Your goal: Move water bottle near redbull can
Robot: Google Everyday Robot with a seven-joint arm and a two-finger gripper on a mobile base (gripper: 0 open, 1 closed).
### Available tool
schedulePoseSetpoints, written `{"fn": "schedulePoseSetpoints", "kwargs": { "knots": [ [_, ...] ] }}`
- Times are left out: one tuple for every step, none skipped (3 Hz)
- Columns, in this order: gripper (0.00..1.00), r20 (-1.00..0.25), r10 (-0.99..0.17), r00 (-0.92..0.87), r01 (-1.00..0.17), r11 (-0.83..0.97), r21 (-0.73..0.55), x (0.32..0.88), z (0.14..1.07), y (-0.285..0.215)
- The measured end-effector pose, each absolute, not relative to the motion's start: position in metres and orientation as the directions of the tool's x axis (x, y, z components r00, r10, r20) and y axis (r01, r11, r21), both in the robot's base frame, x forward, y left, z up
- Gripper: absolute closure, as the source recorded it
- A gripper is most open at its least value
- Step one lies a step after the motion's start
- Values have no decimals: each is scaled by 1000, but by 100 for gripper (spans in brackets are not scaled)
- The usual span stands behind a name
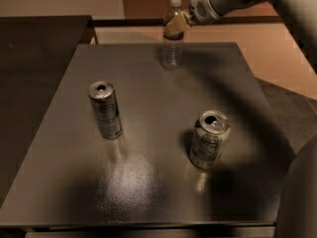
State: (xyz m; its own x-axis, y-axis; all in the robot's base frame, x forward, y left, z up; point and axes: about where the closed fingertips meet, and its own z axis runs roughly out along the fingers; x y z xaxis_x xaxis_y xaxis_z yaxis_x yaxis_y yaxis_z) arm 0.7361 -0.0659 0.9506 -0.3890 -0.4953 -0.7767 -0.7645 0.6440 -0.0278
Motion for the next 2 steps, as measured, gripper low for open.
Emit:
{"fn": "schedulePoseSetpoints", "kwargs": {
  "knots": [
    [88,-785,-497,-369,-794,607,-11,714,961,-65],
    [100,-796,-510,-326,-835,550,-11,680,978,-63]
  ]
}}
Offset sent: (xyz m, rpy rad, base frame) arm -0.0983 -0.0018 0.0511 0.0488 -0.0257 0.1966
